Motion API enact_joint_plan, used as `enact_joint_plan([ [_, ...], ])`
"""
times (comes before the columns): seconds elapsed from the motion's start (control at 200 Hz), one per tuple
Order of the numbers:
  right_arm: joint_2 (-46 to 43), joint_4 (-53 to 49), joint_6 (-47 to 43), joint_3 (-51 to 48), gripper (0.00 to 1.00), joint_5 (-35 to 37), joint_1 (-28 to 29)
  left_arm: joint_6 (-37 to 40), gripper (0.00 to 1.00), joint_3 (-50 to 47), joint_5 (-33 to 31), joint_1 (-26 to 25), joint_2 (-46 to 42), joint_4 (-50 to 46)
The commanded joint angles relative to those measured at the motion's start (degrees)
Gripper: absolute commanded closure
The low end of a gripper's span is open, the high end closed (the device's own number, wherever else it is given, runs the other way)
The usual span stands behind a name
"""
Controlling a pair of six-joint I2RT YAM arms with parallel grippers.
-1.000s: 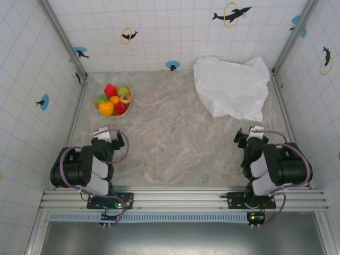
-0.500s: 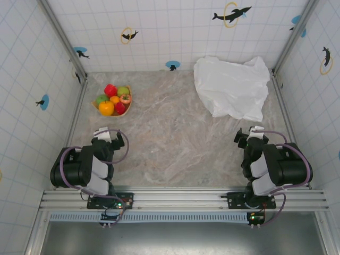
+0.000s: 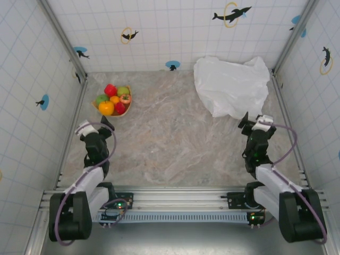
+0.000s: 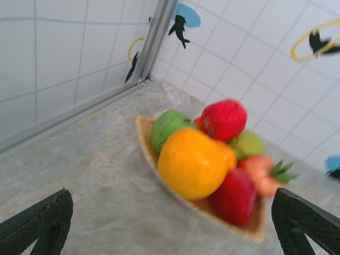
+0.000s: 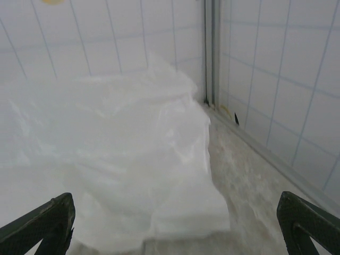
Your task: Place the fruits into the plastic bag
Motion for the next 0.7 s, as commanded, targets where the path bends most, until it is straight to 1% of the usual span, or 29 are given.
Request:
enact_joint_plan([
  [0.0,-4.16,-10.10,2.58,4.38,0.00,-1.83,-0.14,-13.40,0.02,9.11,4.10,0.24,-1.91,-20.60],
  [0.075,-4.97,-13.84,4.14,6.55,0.00,-4.36,0.03,-15.21,0.02,12.94,12.37,0.16,-1.73,-23.54],
  [0.17,-3.50,-16.86,3.84,9.72,0.00,-7.26,1.83,-18.06,0.02,14.19,23.19,-0.14,-1.55,-21.54],
  [0.205,-2.38,-17.33,3.10,10.82,0.00,-8.13,2.62,-18.66,0.02,14.59,26.16,-0.79,-1.14,-20.89],
  [0.245,-0.66,-18.24,2.13,12.20,0.00,-8.89,3.50,-18.81,0.02,15.58,28.09,-2.02,-0.53,-21.17],
  [0.325,3.59,-20.68,0.27,15.74,0.00,-9.97,5.10,-17.07,0.02,18.24,28.83,-5.89,0.82,-23.71],
  [0.465,11.72,-22.80,-4.47,21.39,0.00,-10.61,8.47,-12.64,0.02,22.97,26.59,-14.05,4.13,-28.75],
  [0.566,18.62,-23.59,-7.39,25.38,0.00,-10.75,10.15,-11.67,0.02,24.87,27.53,-17.86,6.96,-29.82],
  [0.696,28.82,-26.05,-10.27,32.60,0.00,-10.89,12.01,-11.23,0.02,26.51,27.55,-21.19,9.63,-31.05],
])
